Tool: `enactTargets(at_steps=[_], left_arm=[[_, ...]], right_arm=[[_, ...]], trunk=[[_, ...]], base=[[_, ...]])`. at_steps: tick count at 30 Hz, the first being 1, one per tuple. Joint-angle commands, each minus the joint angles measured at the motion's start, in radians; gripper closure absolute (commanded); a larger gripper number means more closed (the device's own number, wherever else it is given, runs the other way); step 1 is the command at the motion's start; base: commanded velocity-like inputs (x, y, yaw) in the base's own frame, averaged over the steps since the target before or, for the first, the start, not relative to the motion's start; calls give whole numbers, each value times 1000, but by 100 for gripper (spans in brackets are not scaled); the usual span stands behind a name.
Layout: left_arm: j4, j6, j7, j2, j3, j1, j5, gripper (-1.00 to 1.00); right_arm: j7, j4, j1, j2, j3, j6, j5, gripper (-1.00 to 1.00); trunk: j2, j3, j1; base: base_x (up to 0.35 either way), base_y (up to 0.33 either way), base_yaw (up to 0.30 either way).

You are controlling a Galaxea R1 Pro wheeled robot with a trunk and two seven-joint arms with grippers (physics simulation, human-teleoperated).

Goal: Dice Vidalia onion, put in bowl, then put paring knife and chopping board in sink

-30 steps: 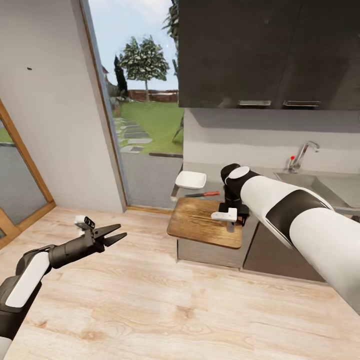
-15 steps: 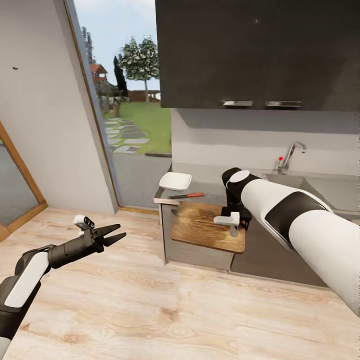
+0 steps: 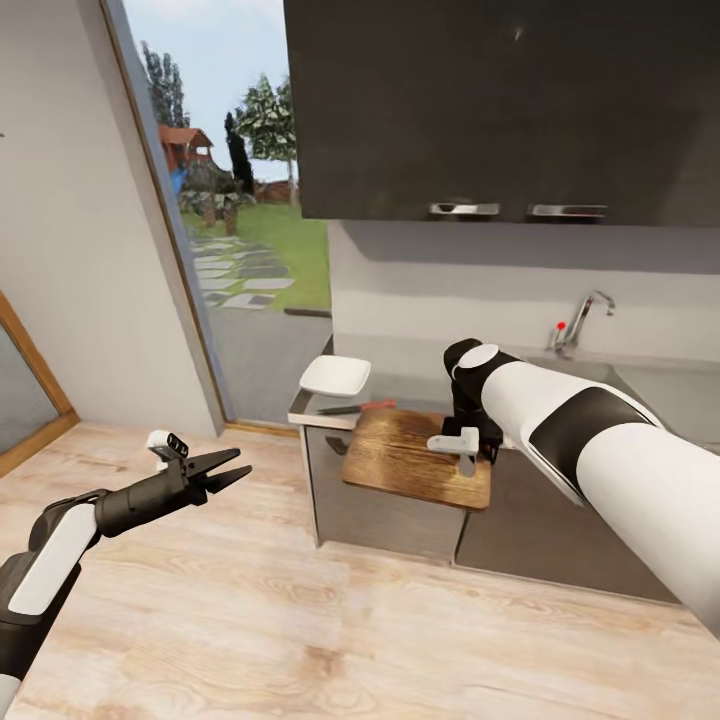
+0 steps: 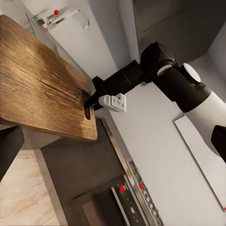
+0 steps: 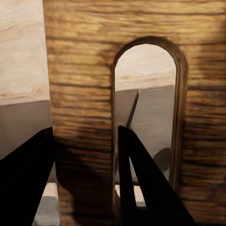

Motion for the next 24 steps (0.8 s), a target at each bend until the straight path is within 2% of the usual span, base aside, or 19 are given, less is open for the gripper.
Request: enactTargets(at_steps=[1, 10, 24], left_arm=[[0, 3, -3, 0, 0, -1, -1, -100], [1, 3, -3, 0, 0, -1, -1, -100], [1, 3, -2, 0, 0, -1, -1, -100]], right_arm=[[8, -2, -2, 1, 0, -1, -13, 100], [6, -4, -2, 1, 0, -1, -13, 100], [6, -19, -2, 1, 0, -1, -17, 100]], trunk=[[-2, -2, 1], [-2, -2, 1], [-2, -2, 1]], base=[[327, -4, 0], [329, -19, 0], [323, -153, 0]])
